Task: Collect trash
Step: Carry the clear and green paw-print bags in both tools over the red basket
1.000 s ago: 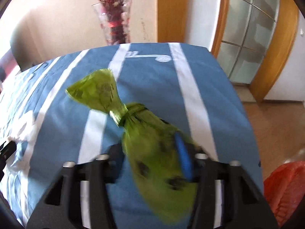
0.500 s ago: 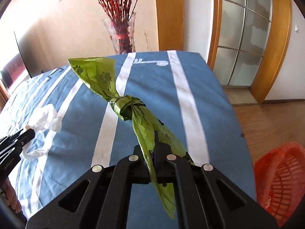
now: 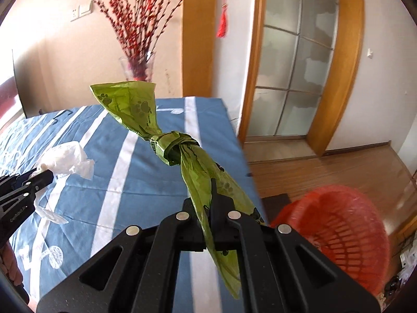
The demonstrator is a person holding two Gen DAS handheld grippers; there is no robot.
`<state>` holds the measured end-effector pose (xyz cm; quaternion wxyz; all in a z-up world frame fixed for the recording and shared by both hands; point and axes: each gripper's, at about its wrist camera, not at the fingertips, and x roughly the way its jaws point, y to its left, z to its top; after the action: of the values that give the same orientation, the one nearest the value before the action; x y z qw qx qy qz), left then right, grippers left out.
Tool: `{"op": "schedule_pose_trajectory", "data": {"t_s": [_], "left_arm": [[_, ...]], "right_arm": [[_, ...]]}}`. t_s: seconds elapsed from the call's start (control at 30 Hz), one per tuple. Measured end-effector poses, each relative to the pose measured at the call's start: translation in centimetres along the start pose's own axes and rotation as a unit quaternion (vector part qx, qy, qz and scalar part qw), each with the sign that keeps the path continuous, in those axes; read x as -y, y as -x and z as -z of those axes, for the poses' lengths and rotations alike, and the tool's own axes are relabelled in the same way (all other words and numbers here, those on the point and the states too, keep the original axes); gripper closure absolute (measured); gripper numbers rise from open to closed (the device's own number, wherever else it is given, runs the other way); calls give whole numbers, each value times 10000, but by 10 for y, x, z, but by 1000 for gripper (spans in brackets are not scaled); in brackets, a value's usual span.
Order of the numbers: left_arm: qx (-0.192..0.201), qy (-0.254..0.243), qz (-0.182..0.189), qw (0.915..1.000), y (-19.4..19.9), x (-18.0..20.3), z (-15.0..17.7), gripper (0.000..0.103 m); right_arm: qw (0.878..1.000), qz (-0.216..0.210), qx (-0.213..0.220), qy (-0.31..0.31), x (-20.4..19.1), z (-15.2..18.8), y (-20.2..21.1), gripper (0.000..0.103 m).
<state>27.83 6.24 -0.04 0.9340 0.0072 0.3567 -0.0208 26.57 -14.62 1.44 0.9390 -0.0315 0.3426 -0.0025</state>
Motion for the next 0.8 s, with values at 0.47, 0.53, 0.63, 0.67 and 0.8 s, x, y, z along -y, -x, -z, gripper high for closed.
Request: {"op": "schedule_pose_trajectory", "data": {"t_s": [0.47,0.53,0.63,0.67,0.8], "left_arm": [[48,-402,474,9981,8,81,-3,79],[43,-449,568,9974,8,93,-2,79],[39,-496,728,9961,10,109,-1,79],[36,-510,788,9956,10,115,0,79],[1,-564,1090,9924,10,139,2,80]], "right_arm": [[9984,287,168,-455,65,18,31,101],[9978,323,182,-546,74,21,34,101],[9966,359,203,-716,91,28,40,101],[9960,378,210,-784,97,30,42,101],[9930,436,207,-1073,124,39,49,101]]}}
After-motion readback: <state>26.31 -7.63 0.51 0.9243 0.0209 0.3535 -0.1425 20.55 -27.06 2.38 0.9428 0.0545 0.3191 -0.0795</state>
